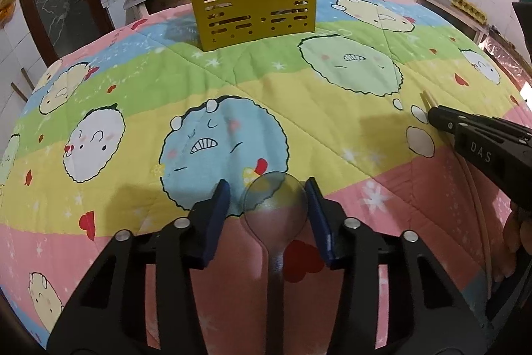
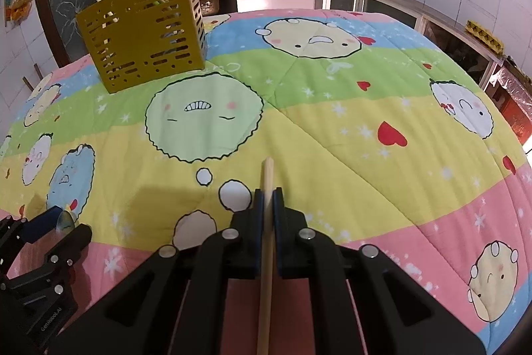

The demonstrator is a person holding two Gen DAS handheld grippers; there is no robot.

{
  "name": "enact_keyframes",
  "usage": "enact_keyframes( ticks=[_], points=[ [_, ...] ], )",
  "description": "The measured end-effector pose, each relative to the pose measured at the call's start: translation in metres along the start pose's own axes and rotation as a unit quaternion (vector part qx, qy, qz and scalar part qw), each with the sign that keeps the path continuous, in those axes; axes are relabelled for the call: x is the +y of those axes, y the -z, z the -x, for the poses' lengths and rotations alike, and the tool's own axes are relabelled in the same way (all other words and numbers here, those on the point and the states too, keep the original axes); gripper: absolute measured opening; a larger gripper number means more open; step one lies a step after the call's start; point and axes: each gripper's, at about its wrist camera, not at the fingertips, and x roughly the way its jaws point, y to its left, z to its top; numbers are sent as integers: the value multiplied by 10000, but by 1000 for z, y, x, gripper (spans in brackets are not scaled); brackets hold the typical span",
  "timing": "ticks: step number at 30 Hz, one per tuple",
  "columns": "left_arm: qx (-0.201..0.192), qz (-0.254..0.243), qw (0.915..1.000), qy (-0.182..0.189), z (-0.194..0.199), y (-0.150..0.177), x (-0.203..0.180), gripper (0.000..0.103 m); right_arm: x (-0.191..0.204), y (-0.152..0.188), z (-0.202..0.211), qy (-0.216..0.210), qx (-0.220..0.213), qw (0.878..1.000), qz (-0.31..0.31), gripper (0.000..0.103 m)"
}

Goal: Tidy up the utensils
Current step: 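Close the left gripper on the clear plastic spoon while the right holds its chopstick, then lift the spoon and chopstick and carry them toward the yellow caddy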

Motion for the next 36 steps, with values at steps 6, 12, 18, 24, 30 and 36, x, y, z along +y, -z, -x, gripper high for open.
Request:
enact_keyframes(
  ticks=[6,12,18,24,30,36],
  points=[
    [35,0,10000,4,1,0,0,35,-2,0,-1,-92,-10,10000,-34,6],
    [48,47,10000,32,-1,-3,1,35,-1,-1,0,-142,-13,9999,-37,6],
    [-14,89,9999,108,-2,-5,6,35,5,-3,0,-80,15,10000,45,6],
    [-65,385,9992,124,-5,-14,23,35,15,-10,-5,-121,100,9998,74,6],
    [-104,540,9985,52,-11,-31,43,34,32,-21,-12,-396,84,9991,162,6],
    [-326,485,9983,-38,-11,-48,56,34,37,-36,-18,-704,-45,9975,-8,6]
  ],
)
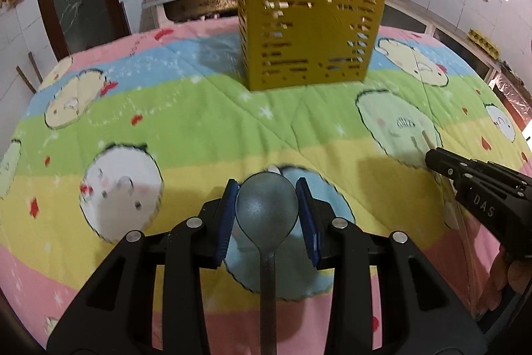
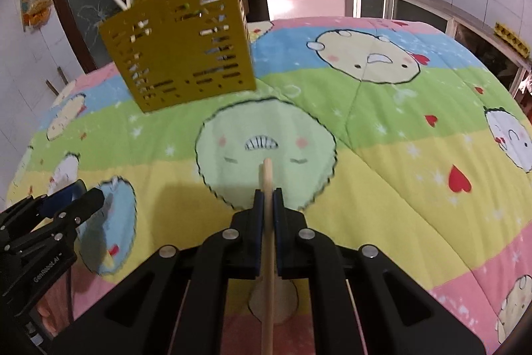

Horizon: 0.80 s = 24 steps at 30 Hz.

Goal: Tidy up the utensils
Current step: 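Lift the spoon and chopstick and carry them toward the yellow caddy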

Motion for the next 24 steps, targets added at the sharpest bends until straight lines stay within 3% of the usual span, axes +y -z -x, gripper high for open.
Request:
enact_keyframes(
  ticks=[14,24],
  points=[
    [-691,352,9966,287,32,-36,33,35,5,-40,44,-257,-1045,9941,-107,6],
    [-1378,311,9895,323,68,-43,38,35,20,-33,85,-157,-2098,9773,236,6]
  ],
)
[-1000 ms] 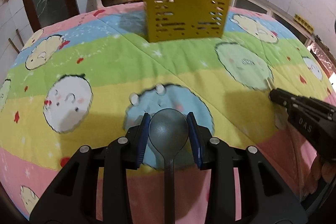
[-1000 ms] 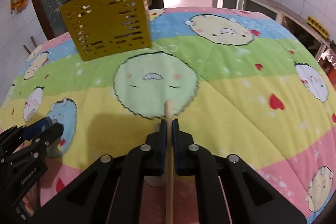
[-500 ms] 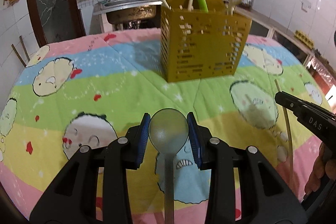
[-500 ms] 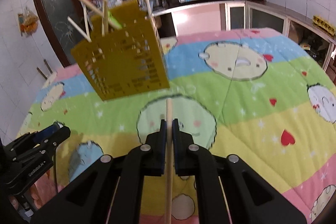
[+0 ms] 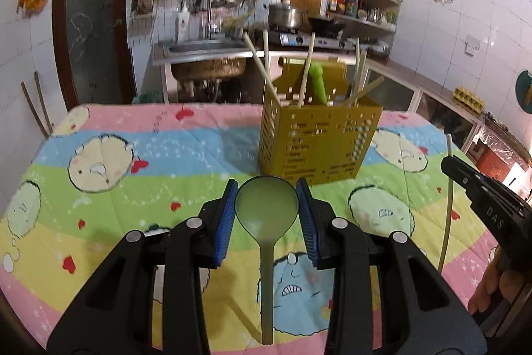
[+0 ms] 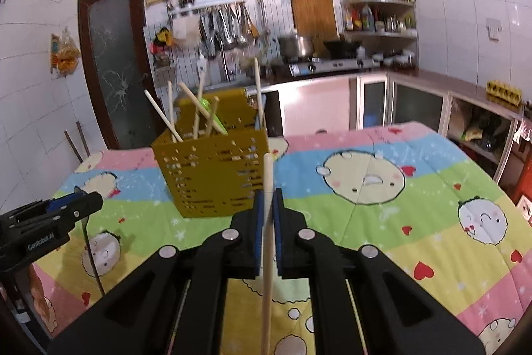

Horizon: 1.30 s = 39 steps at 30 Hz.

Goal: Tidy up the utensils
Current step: 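Lift the spoon and chopstick and carry them toward the yellow caddy, then lower the spoon and chopstick into the caddy and open both grippers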

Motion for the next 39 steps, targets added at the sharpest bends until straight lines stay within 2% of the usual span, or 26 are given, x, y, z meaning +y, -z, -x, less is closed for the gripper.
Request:
enact_keyframes(
  ticks=[7,11,18,24,28,32,35,39],
  points=[
    [-532,3,9985,148,23,-19,-1,35,6,-22,25,-75,-617,9980,71,6],
    [-792,22,9966,209,31,-41,-2,35,7,-43,30,-83,-946,9954,92,6],
    [-1384,95,9900,262,36,-108,-6,35,11,-110,19,-227,-1573,9872,119,6],
    [-1888,58,9817,231,15,-165,-20,35,18,-163,-3,-401,-2117,9765,93,6],
    [-2146,-54,9765,181,-10,-186,-30,35,25,-184,-31,-449,-2364,9705,124,6],
    [-2077,-63,9781,154,-40,-185,-34,35,27,-187,-64,-459,-2357,9707,91,6],
    [-1947,-43,9807,154,-63,-172,-31,35,26,-178,-89,-502,-2351,9706,113,6],
    [-1651,-106,9862,80,-94,-148,-27,35,21,-157,-117,-524,-2124,9757,132,6]
  ],
)
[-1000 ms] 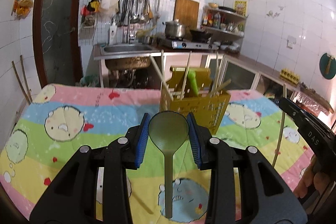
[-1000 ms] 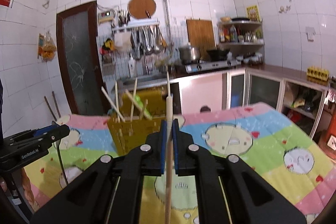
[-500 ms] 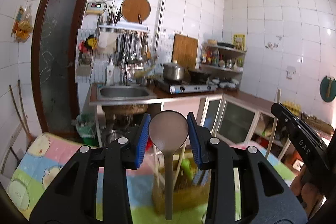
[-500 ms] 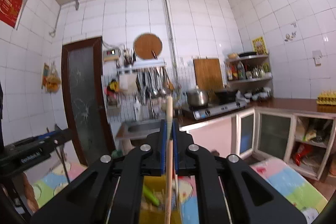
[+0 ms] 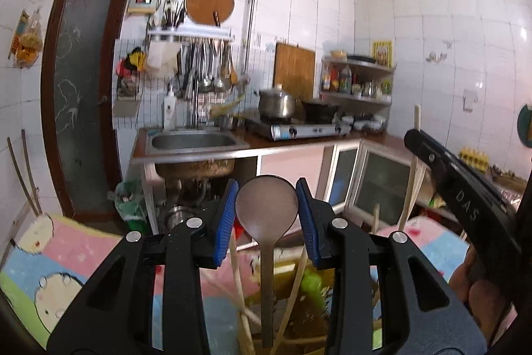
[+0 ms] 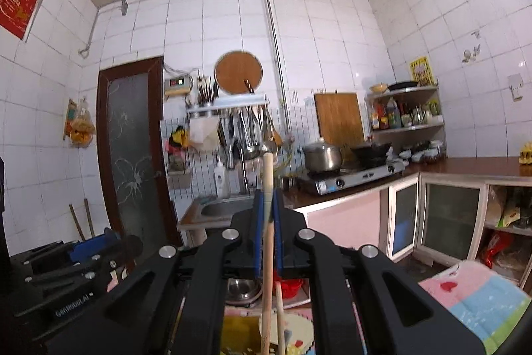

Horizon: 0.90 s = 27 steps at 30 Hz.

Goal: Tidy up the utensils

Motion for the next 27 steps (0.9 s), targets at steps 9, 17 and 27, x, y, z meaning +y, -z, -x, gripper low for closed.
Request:
enact_keyframes(
  ticks=[9,17,27],
  points=[
    [354,42,9991,-235,-8,28,24,35,-12,35,4,-16,544,9985,36,7],
    [61,-70,9987,-506,67,13,37,91,-23,13,68,158,636,9978,-116,63],
    [-377,-273,9928,-1105,189,39,42,98,4,16,186,247,718,9970,161,98]
  ],
)
